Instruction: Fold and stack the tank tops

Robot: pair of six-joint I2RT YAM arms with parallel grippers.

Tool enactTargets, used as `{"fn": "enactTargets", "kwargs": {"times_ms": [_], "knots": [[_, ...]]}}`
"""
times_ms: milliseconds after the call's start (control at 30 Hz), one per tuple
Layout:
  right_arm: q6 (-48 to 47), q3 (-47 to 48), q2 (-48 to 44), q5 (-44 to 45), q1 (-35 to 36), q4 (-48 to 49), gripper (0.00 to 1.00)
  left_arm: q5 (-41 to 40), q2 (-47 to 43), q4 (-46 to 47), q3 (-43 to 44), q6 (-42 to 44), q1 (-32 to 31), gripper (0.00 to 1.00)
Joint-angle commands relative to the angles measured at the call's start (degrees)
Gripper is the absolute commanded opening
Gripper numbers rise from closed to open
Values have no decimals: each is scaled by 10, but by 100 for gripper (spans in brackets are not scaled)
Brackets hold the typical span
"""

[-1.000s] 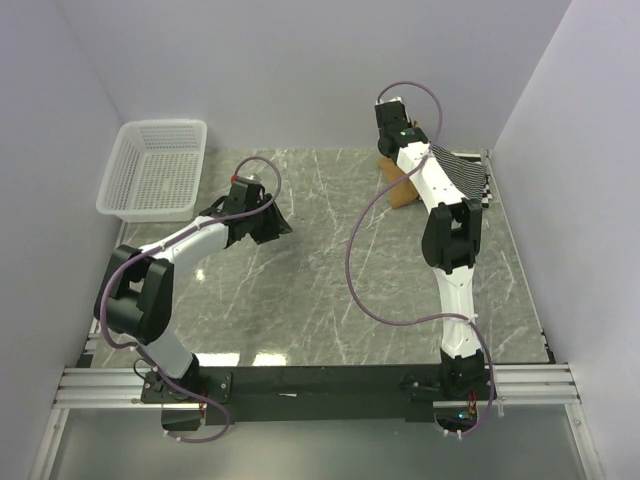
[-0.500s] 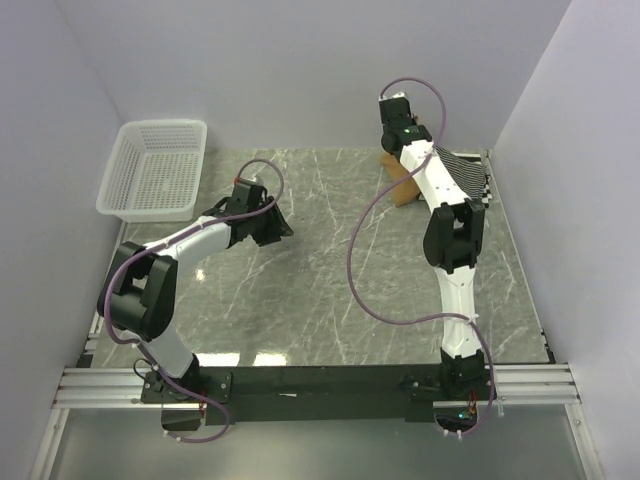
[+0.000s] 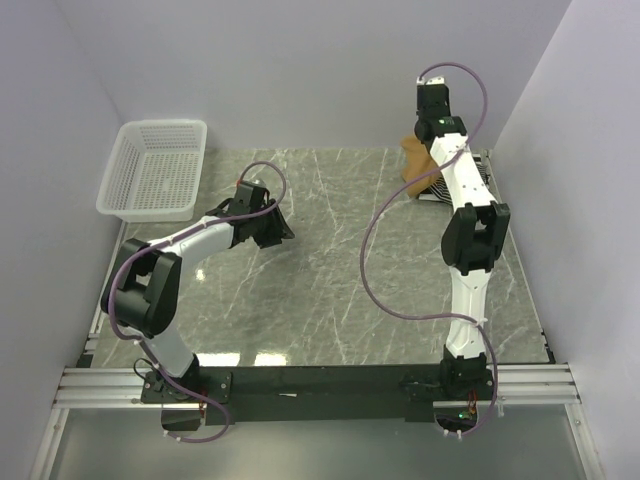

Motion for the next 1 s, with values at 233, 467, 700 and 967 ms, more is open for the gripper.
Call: {"fn": "enactTargets", "kwargs": {"times_ms": [233,467,700,967], "knots": [[26,17,-34,-40,3,4,0,11,9,14,10,6,-5,48],[18,19,-31,-26,7,6,0,17,10,21,7,5,-6,48],[49,-13,-15,-40,-20,5,1,18,12,20,8,6,-14,49],[159,16,17,-66,-63,-64,71,14,3,21,6,6,-23,50]]}}
